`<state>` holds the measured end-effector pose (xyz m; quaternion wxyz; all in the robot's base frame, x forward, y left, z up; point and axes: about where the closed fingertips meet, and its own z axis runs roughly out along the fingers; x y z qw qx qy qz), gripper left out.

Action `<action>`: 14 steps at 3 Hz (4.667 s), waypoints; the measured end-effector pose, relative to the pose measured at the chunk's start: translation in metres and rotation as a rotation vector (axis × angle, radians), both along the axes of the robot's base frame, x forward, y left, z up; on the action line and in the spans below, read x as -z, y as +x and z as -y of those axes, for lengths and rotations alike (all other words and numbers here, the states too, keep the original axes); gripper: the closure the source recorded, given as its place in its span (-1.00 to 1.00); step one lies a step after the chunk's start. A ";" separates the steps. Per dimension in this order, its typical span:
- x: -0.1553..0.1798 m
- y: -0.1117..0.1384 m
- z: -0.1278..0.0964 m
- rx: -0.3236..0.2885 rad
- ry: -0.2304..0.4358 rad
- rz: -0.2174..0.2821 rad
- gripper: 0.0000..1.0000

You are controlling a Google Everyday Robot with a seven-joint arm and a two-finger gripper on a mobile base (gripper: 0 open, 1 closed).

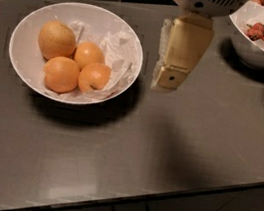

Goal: Pick orange from white bowl

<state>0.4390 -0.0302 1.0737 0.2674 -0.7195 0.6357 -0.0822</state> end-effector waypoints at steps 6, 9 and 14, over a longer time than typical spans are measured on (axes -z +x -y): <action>0.034 0.117 -0.106 -0.110 0.439 0.015 -1.00; 0.096 0.141 -0.145 -0.146 0.513 -0.081 -1.00; 0.105 0.165 -0.194 -0.040 0.750 -0.228 -1.00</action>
Offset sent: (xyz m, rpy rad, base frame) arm 0.1313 0.0643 0.0121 0.5268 -0.0658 0.0297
